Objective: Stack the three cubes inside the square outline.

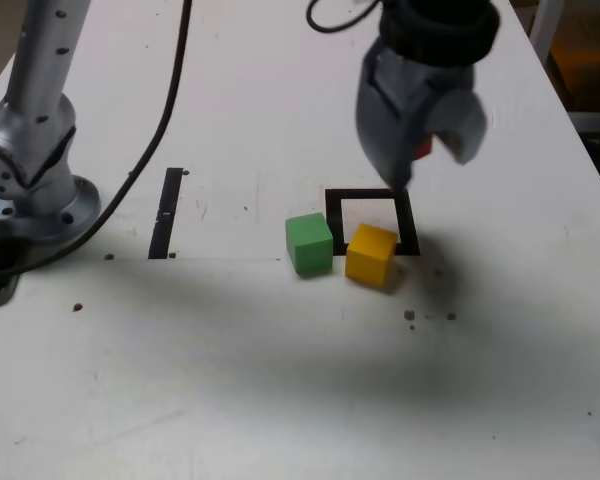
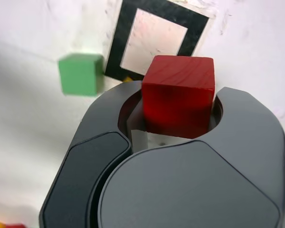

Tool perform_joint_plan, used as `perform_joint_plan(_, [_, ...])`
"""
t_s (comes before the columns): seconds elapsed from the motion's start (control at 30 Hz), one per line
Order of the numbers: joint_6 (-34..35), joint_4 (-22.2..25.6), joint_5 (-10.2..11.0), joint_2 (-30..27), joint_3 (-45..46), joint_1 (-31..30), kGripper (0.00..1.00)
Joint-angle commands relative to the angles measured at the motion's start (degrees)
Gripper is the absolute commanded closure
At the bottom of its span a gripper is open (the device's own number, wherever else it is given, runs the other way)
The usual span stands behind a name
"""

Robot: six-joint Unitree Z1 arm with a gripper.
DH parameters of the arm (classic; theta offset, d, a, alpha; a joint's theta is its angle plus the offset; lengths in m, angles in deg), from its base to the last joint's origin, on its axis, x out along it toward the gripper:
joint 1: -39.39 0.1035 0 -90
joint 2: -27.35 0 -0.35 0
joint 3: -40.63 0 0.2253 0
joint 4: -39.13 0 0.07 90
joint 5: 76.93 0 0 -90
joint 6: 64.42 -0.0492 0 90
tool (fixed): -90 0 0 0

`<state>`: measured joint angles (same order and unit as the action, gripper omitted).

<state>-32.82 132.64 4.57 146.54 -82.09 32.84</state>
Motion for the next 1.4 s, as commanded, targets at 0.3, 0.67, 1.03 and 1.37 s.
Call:
perform_joint_plan(0.3, [-11.45,-1.02,2.80,-2.43,5.98,-1.36,0.72])
perform_joint_plan(0.67, [-15.83,-4.17,2.40,-1.93,12.21,-1.32,0.72])
perform_joint_plan(1.03, [-16.53,-6.72,1.71,-0.66,13.92,-0.69,0.72])
perform_joint_plan(1.37, [-18.80,-8.12,0.39,1.38,14.87,0.75,0.72])
